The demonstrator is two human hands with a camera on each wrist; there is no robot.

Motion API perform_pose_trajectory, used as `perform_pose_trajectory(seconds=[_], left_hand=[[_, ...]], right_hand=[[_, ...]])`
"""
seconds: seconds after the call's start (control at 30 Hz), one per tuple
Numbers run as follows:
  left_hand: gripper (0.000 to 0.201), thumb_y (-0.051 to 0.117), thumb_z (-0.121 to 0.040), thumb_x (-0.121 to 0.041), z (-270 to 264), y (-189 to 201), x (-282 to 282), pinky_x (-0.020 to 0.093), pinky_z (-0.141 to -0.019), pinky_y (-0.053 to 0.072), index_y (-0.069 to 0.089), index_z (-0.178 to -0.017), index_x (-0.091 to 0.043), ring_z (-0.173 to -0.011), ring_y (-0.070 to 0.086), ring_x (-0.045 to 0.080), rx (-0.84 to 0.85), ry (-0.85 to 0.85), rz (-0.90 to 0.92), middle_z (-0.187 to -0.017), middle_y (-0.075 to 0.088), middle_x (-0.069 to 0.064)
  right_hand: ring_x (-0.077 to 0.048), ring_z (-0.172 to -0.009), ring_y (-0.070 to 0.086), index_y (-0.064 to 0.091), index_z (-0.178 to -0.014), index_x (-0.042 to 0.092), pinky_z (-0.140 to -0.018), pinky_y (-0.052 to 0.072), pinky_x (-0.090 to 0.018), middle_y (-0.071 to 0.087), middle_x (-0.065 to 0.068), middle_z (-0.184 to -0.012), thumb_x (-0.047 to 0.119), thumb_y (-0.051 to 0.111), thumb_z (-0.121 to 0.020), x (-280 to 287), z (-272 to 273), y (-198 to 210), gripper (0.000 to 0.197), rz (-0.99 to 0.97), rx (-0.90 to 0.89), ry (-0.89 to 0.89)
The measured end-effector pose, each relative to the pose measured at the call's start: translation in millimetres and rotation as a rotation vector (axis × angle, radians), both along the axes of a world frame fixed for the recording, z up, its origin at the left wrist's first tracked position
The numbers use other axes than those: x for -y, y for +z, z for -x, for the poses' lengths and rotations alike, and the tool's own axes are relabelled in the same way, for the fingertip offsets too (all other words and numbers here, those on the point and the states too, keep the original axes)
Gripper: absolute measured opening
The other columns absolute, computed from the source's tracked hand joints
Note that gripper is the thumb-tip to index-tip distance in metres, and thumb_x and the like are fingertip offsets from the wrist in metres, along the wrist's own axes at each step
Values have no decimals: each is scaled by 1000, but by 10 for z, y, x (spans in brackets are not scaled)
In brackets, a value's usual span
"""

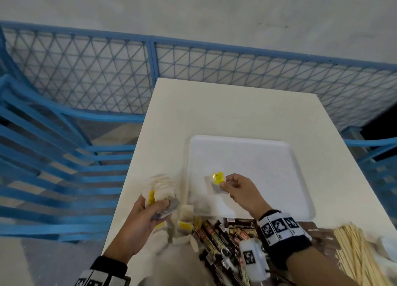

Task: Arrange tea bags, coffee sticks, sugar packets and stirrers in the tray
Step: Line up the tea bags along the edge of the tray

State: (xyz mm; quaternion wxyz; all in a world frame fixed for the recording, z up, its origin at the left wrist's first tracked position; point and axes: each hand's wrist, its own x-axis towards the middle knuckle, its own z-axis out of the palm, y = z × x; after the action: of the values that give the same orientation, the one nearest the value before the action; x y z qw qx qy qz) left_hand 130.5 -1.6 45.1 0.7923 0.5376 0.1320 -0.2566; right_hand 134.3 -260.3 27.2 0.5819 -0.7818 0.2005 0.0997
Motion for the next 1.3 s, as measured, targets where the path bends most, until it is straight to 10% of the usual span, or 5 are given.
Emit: perform_pose_trajectory(seconds=[0.43, 0.57, 0.87, 1.0, 1.3], left_hand=[[78, 88, -43, -23, -176, 96, 59, 25, -55, 56, 58, -114, -11, -80, 72, 22, 42, 132, -30, -100, 71, 13], [120, 93, -6, -41, -205, 45, 67, 28, -55, 56, 58, -115, -8, -81, 72, 28, 66, 120, -36, -96, 72, 15], [114, 95, -5, -33, -247, -38, 225, 33, -60, 59, 59, -112, -12, -82, 71, 31, 38, 104, 6, -94, 72, 17], [72, 82, -47, -7, -229, -47, 310, 31, -58, 59, 57, -114, -9, -73, 72, 24, 4, 138, 36, -86, 73, 14], [108, 96, -11, -31, -250, -98, 389, 27, -58, 57, 59, -111, -14, -78, 72, 22, -1, 120, 43, -90, 74, 10]], right_hand=[[-13, -59, 49, 56, -81, 11, -54, 39, -21, 55, -4, -63, 12, 65, -85, -18, -1420, -274, 10, -29, -62, -35], [-16, -59, 51, 56, -67, 19, -60, 43, -27, 57, -2, -60, 12, 68, -81, -21, -1638, -426, 19, 19, -47, -3], [-12, -54, 54, 53, -70, 17, -58, 49, -23, 58, -1, -60, 7, 69, -80, 10, -1827, -543, 21, 83, 21, 15], [-16, -51, 53, 45, -69, 17, -56, 48, -27, 53, -1, -59, 2, 72, -76, -37, -1864, -578, 31, 80, 76, -55], [-16, -53, 52, 41, -87, 12, -53, 44, -22, 52, -2, -64, 7, 73, -76, -70, -1849, -606, 33, 86, 97, -77]])
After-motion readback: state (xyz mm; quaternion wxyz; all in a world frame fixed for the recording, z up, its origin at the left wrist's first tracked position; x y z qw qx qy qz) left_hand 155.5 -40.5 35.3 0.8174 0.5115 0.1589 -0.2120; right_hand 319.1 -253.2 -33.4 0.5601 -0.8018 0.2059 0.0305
